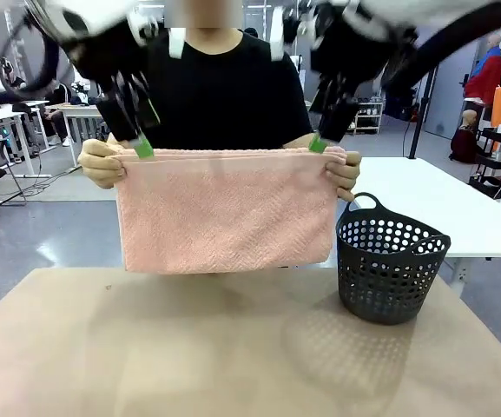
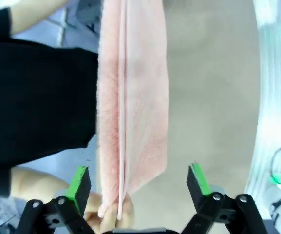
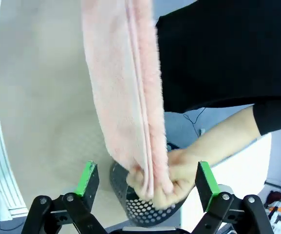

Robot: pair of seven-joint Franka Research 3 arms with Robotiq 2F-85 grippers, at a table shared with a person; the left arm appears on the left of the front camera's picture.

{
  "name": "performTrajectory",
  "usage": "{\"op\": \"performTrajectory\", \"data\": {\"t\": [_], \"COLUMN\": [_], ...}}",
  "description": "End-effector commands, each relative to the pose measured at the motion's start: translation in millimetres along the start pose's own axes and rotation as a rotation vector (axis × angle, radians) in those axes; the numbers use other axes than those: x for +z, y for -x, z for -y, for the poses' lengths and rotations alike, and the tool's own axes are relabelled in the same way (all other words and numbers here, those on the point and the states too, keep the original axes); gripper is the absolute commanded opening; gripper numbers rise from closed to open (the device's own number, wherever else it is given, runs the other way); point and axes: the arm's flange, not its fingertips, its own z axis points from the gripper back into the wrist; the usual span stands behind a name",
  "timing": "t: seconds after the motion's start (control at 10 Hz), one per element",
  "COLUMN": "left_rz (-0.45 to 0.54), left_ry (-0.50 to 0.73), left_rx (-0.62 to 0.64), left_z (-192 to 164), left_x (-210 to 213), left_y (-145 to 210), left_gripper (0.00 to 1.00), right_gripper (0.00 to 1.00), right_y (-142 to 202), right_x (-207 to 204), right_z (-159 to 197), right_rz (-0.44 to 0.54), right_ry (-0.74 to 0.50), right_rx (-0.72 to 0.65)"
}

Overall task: Fold the towel.
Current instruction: Release the end of the 100 cm Hotel Towel you were holding.

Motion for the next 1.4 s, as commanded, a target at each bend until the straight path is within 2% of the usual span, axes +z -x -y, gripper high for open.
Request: {"op": "performTrajectory", "data": {"t": [0.0, 0.1, 0.2, 0.4, 0.5, 0.6, 0.7, 0.8, 0.9, 1.3], "left_rz": [0.019, 0.039, 0.028, -0.099, -0.057, -0.028, -0.025, -0.102, -0.033, -0.033], "left_ry": [0.014, 0.036, 0.024, -0.141, -0.163, -0.174, -0.178, -0.231, -0.152, -0.152], "left_rx": [0.131, 0.198, 0.281, 0.569, 0.697, 0.758, 0.76, 0.678, 0.748, 0.748], "left_z": [1.1, 4.3, 9.8, 19.4, 20.6, 20.1, 21.1, 23.1, 11.3, 11.3], "left_x": [30.5, 43.3, 58.7, 87.1, 97.5, 102.0, 102.6, 98.3, 114.1, 114.1], "left_y": [-2.3, 3.6, 13.8, 49.8, 67.4, 77.6, 81.8, 85.9, 86.3, 86.3], "left_gripper": [1.0, 1.0, 1.0, 1.0, 1.0, 1.0, 1.0, 1.0, 1.0, 1.0], "right_gripper": [1.0, 1.0, 1.0, 1.0, 1.0, 1.0, 1.0, 1.0, 1.0, 1.0], "right_y": [6.4, 14.1, 26.7, 56.0, 64.8, 70.5, 74.2, 76.6, 77.2, 77.2], "right_x": [29.3, 44.8, 59.6, 86.0, 89.2, 88.1, 82.9, 71.5, 98.7, 98.7], "right_z": [8.2, 9.6, 11.7, 10.2, 10.0, 11.4, 13.9, 15.1, 20.6, 20.6], "right_rz": [0.018, 0.012, -0.017, -0.06, -0.058, -0.046, -0.046, -0.101, -0.05, -0.05], "right_ry": [-0.058, -0.054, -0.029, 0.078, 0.116, 0.116, 0.1, 0.062, 0.081, 0.081], "right_rx": [-0.162, -0.218, -0.343, -0.587, -0.666, -0.708, -0.731, -0.678, -0.697, -0.697]}}
